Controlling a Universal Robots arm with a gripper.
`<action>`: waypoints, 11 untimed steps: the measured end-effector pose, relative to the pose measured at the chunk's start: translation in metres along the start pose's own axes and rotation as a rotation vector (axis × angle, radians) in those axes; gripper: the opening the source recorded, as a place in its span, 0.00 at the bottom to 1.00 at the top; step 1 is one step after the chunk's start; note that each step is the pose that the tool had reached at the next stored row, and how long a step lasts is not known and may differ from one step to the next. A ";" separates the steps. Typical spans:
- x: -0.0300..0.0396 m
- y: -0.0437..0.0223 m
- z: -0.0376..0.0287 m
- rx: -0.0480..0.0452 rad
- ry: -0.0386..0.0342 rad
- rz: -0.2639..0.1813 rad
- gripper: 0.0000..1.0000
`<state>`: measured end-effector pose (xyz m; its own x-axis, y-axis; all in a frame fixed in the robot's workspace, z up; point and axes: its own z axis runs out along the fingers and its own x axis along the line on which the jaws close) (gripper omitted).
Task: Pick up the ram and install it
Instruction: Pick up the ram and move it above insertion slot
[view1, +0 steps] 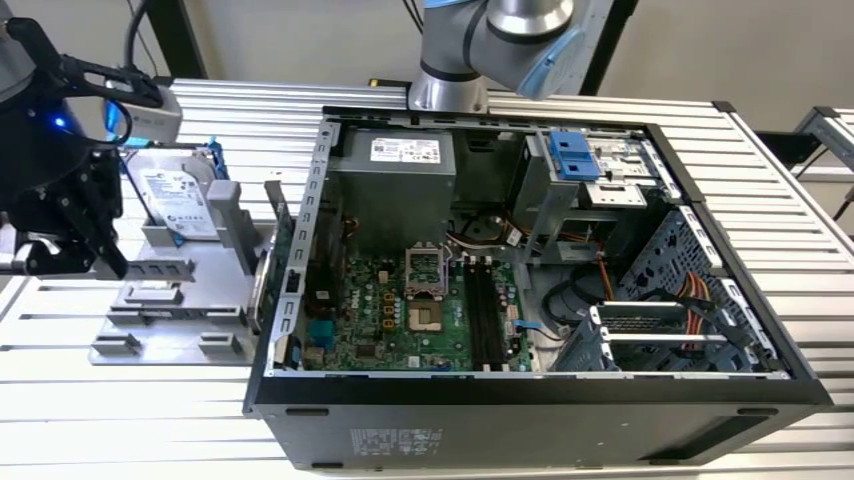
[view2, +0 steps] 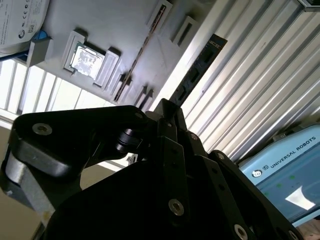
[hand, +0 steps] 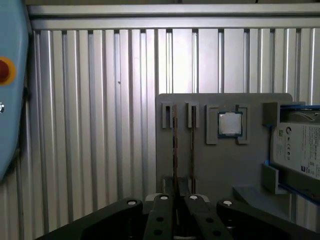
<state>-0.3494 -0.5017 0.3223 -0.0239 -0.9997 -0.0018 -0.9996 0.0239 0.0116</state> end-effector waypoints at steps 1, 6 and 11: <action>0.0000 0.0000 -0.0007 0.0000 0.0000 0.000 0.00; 0.0000 0.0000 -0.0039 0.0000 0.0001 0.000 0.00; 0.0000 0.0001 -0.0067 -0.0001 0.0001 0.000 0.00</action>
<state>-0.3495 -0.5017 0.3290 -0.0240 -0.9997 -0.0018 -0.9996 0.0240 0.0117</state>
